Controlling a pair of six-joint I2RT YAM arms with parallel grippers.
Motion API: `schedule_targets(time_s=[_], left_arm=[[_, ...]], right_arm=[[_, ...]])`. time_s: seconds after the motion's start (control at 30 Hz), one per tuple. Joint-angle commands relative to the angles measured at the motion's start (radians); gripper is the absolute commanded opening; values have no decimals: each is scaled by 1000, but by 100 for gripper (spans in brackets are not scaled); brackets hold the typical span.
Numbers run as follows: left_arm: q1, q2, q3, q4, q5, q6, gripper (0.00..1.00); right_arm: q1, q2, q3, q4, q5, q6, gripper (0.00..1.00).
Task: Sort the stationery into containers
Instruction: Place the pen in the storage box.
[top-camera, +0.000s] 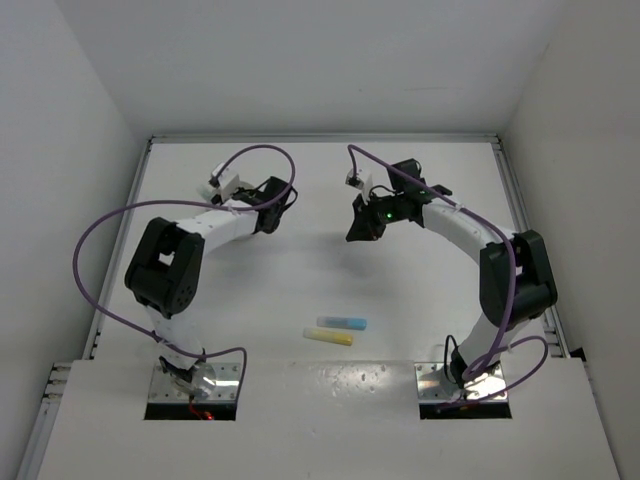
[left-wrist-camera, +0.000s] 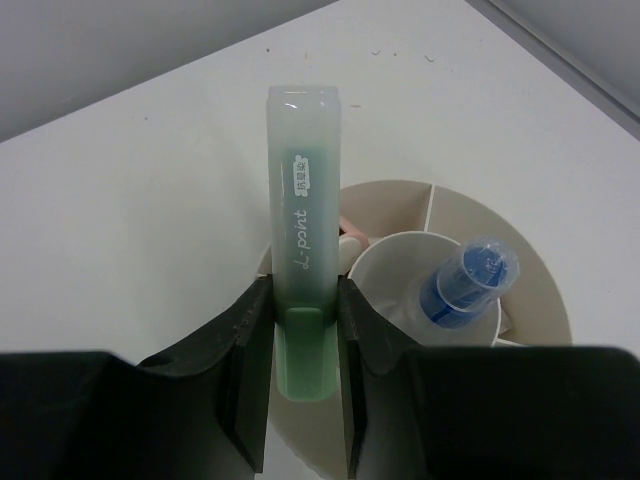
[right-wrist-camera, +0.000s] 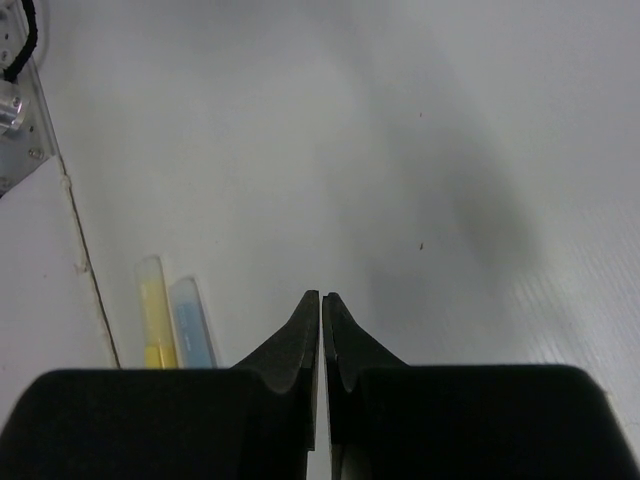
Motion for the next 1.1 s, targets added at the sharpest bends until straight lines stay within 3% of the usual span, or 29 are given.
schedule_targets(time_s=[0.0,0.47,0.6,0.77,0.8,0.93,1.07], left_arm=[[-10,14,19,-19,-54,-54,0],[-10,24,-18,-107,-45,-175,4],[-10,24,-18,-116,-45,-175,15],[-10,24,-9,-125,-45,-175,15],[-10,24,-9,-125,-45,-184,22],[-10,24,-9,-134,-45,-184,25],[-10,14,-9,-143,-45,-193,37]], right_arm=[[-4,6,42,1,-40,-31,4],[-4,6,52,-8,-58,-31,6],[-4,6,52,-8,-67,-31,6],[-4,6,52,-8,-67,-31,6],[-4,6,52,-8,-67,-31,6],[-13,6,52,-8,-67,-31,6],[-13,6,52,-8,-67,-31,6]])
